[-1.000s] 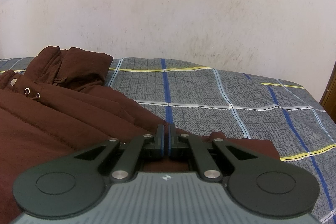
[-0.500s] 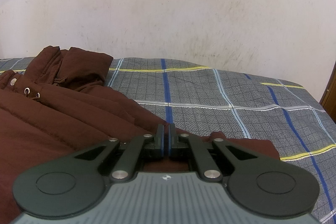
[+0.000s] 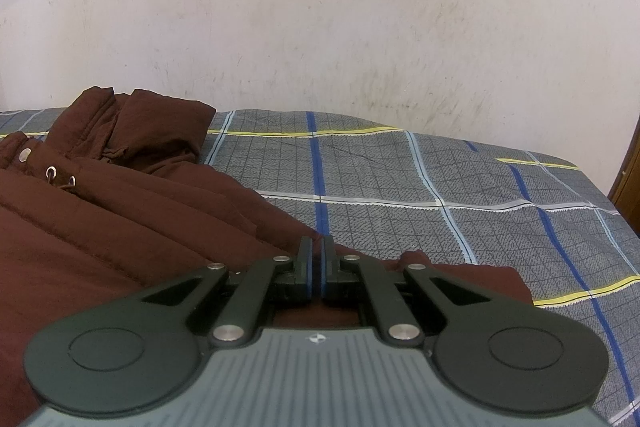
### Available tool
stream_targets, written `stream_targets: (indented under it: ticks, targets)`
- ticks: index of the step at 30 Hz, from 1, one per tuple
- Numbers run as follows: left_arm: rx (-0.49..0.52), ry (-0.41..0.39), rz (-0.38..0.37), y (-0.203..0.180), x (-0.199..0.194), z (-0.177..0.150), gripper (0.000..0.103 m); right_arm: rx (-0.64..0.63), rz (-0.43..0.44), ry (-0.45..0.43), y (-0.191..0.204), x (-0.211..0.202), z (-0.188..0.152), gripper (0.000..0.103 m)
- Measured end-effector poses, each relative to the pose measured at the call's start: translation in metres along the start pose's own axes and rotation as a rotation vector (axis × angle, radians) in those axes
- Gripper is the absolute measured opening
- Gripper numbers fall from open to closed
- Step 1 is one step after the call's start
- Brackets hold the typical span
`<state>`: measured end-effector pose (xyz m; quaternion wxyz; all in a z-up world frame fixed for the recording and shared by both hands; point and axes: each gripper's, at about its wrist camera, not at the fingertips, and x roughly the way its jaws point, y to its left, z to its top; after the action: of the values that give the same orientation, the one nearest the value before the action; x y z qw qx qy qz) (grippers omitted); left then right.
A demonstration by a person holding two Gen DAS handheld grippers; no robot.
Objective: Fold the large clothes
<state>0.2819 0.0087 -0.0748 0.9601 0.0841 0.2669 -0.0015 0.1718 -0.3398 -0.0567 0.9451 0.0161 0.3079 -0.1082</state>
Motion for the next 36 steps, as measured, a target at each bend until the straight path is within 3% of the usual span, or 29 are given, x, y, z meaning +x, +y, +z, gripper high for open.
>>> stream_targets:
  ticks: [12,15,17,20,24,29,33,36]
  targets:
    - [0.016,-0.008,0.016,-0.001,-0.004,0.002,0.08,0.0,-0.001,0.0,0.0,0.0,0.0,0.002]
    - [0.033,-0.039,0.023,0.004,-0.025,0.005,0.086,-0.005,-0.008,-0.002,0.001,-0.001,0.0,0.002]
    - [0.0,-0.067,-0.002,0.016,-0.047,0.006,0.096,-0.006,-0.012,-0.002,0.001,-0.001,0.001,0.002]
    - [-0.087,-0.098,-0.069,0.052,-0.083,0.002,0.101,-0.014,-0.023,-0.005,0.002,-0.001,0.001,0.002]
    - [-0.14,0.005,-0.133,0.11,-0.103,-0.003,0.103,-0.048,-0.069,-0.016,0.008,-0.003,0.0,0.004]
    - [-0.261,0.139,-0.251,0.18,-0.099,-0.035,0.103,-0.075,-0.106,-0.022,0.011,-0.003,0.0,0.006]
    - [-0.312,0.234,-0.415,0.198,-0.077,-0.064,0.102,-0.085,-0.113,-0.019,0.012,-0.003,0.0,0.006]
    - [-0.286,0.293,-0.626,0.191,-0.063,-0.079,0.102,-0.084,-0.113,-0.021,0.012,-0.004,0.0,0.006]
